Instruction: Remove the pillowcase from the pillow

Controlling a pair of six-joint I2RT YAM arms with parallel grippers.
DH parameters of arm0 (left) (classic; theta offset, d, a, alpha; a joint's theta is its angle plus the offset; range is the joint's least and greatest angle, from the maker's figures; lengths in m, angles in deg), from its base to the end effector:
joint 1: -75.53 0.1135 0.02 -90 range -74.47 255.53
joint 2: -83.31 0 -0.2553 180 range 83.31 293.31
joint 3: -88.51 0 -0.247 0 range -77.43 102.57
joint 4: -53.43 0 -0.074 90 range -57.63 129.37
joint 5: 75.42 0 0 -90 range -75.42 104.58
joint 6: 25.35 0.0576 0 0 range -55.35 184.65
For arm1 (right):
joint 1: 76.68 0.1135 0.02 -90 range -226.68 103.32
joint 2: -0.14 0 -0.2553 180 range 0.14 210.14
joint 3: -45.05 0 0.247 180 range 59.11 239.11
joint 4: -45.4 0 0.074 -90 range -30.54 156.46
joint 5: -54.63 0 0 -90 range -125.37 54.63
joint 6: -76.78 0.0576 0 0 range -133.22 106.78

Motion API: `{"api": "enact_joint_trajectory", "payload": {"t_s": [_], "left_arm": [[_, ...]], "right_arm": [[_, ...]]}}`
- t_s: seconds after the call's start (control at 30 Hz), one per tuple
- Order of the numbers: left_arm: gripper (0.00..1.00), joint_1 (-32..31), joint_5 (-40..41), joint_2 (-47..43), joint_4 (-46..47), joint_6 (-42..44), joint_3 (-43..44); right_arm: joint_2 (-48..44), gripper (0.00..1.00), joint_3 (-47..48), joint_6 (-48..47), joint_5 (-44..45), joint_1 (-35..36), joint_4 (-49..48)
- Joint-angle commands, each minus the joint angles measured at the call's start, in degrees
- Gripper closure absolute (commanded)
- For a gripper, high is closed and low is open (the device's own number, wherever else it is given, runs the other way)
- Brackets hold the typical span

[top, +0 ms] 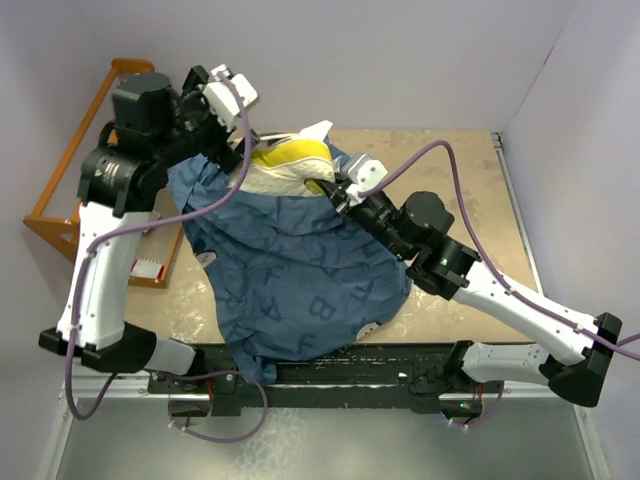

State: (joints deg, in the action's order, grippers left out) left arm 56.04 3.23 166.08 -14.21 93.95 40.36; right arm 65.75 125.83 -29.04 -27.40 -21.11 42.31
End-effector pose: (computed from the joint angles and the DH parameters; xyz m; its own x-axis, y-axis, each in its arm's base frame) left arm 0.2539 -0.1019 0.5119 -0.0155 0.5145 -0.8574 0.5855 0.6998 0.4093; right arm 0.1634 0.2243 0.4517 0.3728 0.0664 -0.9255 -0.6660 0.7137 -0.2171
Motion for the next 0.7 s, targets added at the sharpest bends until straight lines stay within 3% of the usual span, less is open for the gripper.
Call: {"api": "enact_joint_trajectory", "payload": {"t_s": [0.0, 0.17, 0.23, 0.47, 0.67], "left_arm": [[0.01, 0.41, -11.50, -5.99, 0.39, 1.61, 6.69], [0.01, 0.40, -27.60, -7.66, -3.86, 4.39, 10.11], [0.01, 0.32, -29.68, -7.13, -6.09, 5.58, 8.65], [0.01, 0.26, -27.04, -6.09, -3.69, 7.83, 3.49], [0.01, 0.30, -18.81, -4.43, -2.29, 10.30, 2.93]], "right_arm": [[0.27, 1.00, 5.17, 3.48, -1.84, -1.17, -11.24], [3.87, 1.00, 8.45, 4.44, -6.02, -1.61, -11.59], [5.83, 1.00, 10.83, 4.77, -8.21, -1.63, -11.11], [13.73, 1.00, 22.25, 3.90, -13.59, -1.69, -9.58], [16.40, 1.00, 26.40, 1.44, -15.53, -2.18, -11.58]]}}
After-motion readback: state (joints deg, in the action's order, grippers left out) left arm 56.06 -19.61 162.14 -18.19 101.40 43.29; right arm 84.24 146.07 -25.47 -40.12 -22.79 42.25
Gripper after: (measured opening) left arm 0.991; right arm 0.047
